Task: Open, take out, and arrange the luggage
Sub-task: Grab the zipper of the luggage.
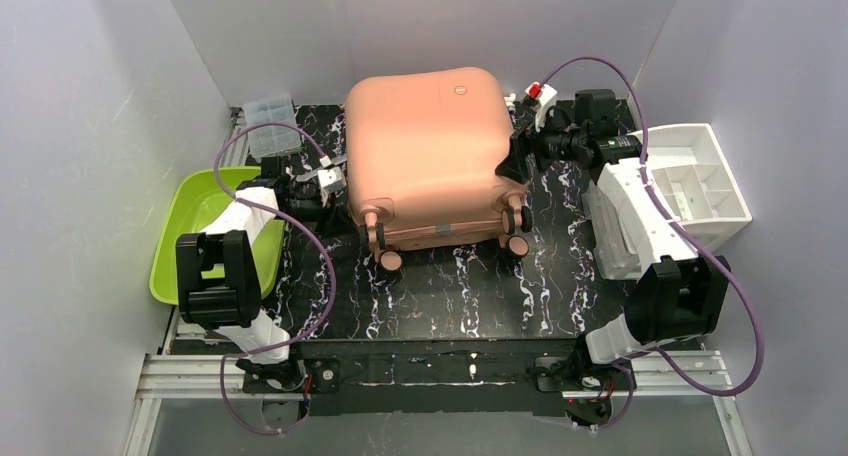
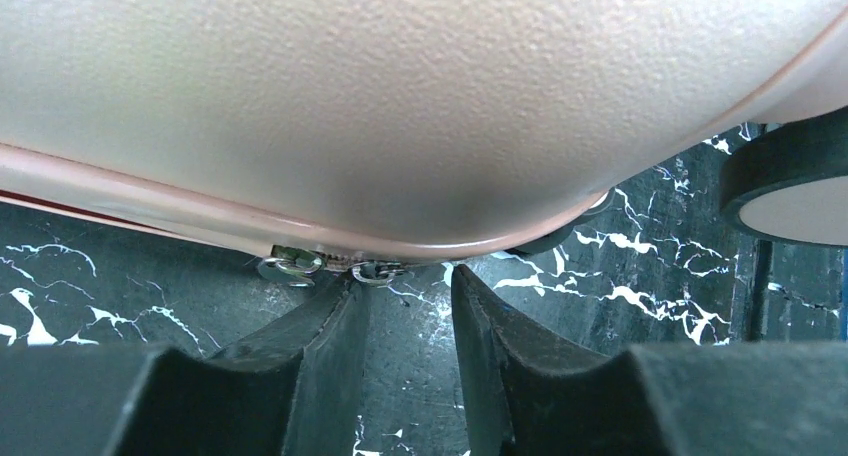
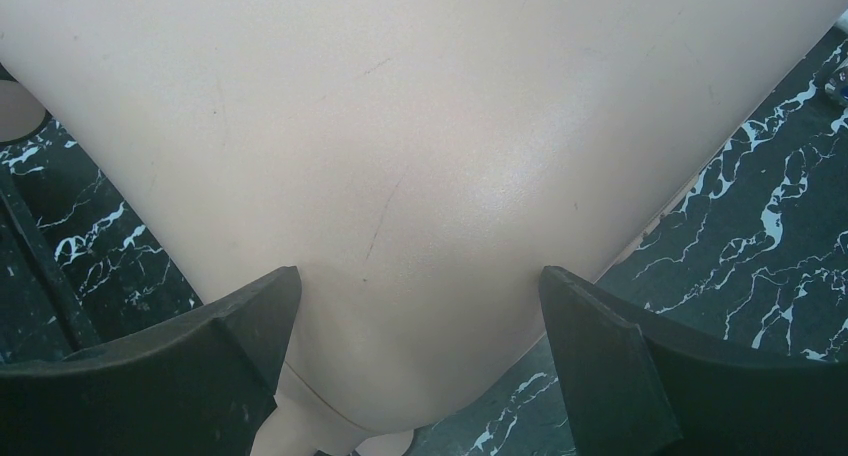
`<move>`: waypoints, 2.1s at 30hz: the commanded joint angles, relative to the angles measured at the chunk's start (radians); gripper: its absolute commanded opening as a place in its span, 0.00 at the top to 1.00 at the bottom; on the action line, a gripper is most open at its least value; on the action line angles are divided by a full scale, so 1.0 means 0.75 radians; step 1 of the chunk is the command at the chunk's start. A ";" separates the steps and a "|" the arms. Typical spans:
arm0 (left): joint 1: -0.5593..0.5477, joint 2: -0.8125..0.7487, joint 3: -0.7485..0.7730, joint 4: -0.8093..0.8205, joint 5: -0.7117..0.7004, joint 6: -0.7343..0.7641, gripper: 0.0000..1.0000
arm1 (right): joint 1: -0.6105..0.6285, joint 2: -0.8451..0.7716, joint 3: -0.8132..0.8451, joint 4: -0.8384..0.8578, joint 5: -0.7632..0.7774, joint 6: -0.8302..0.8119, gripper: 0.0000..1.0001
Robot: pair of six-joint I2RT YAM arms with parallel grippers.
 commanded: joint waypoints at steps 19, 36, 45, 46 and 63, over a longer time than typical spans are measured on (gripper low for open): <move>0.022 0.007 0.029 0.114 0.233 -0.120 0.36 | 0.028 0.067 -0.042 -0.071 0.092 -0.049 0.02; 0.025 0.048 0.096 -0.088 0.300 -0.001 1.00 | 0.046 0.107 -0.016 -0.084 0.098 -0.049 0.00; 0.025 -0.014 0.075 -0.229 0.318 0.120 1.00 | 0.068 0.123 -0.015 -0.086 0.108 -0.049 0.00; 0.024 -0.022 0.074 -0.250 0.322 0.140 1.00 | 0.072 0.127 -0.017 -0.086 0.110 -0.049 0.00; 0.017 -0.124 -0.025 -0.466 0.226 0.415 1.00 | 0.119 0.197 0.002 -0.099 0.132 -0.036 0.00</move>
